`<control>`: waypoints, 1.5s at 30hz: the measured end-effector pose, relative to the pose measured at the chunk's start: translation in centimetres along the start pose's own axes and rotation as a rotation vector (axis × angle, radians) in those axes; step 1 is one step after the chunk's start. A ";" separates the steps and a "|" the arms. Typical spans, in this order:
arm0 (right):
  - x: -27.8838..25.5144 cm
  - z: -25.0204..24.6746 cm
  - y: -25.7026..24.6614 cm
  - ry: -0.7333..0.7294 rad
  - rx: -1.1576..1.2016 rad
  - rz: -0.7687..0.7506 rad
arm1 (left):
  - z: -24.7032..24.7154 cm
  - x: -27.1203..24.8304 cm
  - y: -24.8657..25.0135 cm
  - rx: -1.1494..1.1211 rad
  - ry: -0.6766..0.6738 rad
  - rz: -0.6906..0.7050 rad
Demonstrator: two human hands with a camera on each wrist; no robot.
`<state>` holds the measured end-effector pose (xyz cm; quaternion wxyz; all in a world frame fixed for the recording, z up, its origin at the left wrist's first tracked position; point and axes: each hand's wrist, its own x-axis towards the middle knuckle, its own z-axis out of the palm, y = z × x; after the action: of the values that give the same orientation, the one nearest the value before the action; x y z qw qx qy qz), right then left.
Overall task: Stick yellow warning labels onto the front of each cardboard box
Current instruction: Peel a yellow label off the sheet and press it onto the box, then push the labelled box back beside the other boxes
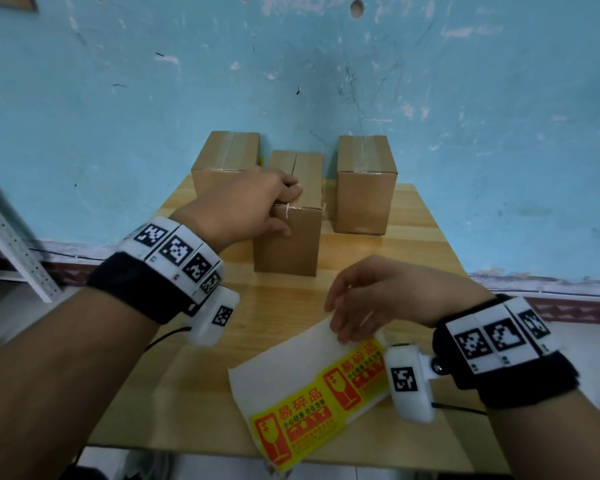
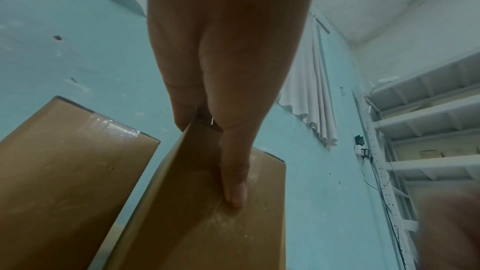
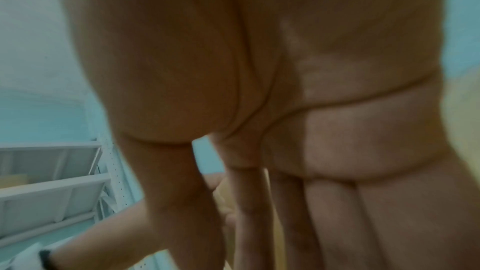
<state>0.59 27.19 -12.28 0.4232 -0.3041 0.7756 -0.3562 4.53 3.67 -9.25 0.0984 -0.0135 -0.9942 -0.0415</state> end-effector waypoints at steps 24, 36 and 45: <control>1.8 -0.4 2.0 0.525 -0.215 0.173 | 0.6 2.9 -0.9 0.019 0.023 -0.066; 2.4 -0.5 2.1 0.567 -0.153 0.170 | 0.6 4.2 -0.3 0.099 -0.046 -0.077; 2.6 -0.8 2.2 0.603 -0.076 0.101 | 1.9 5.2 -0.5 0.112 0.035 -0.138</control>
<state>-1.64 26.67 -14.89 0.1793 -0.1615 0.8931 -0.3797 -0.93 3.47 -10.13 0.1132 0.0613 -0.9917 0.0072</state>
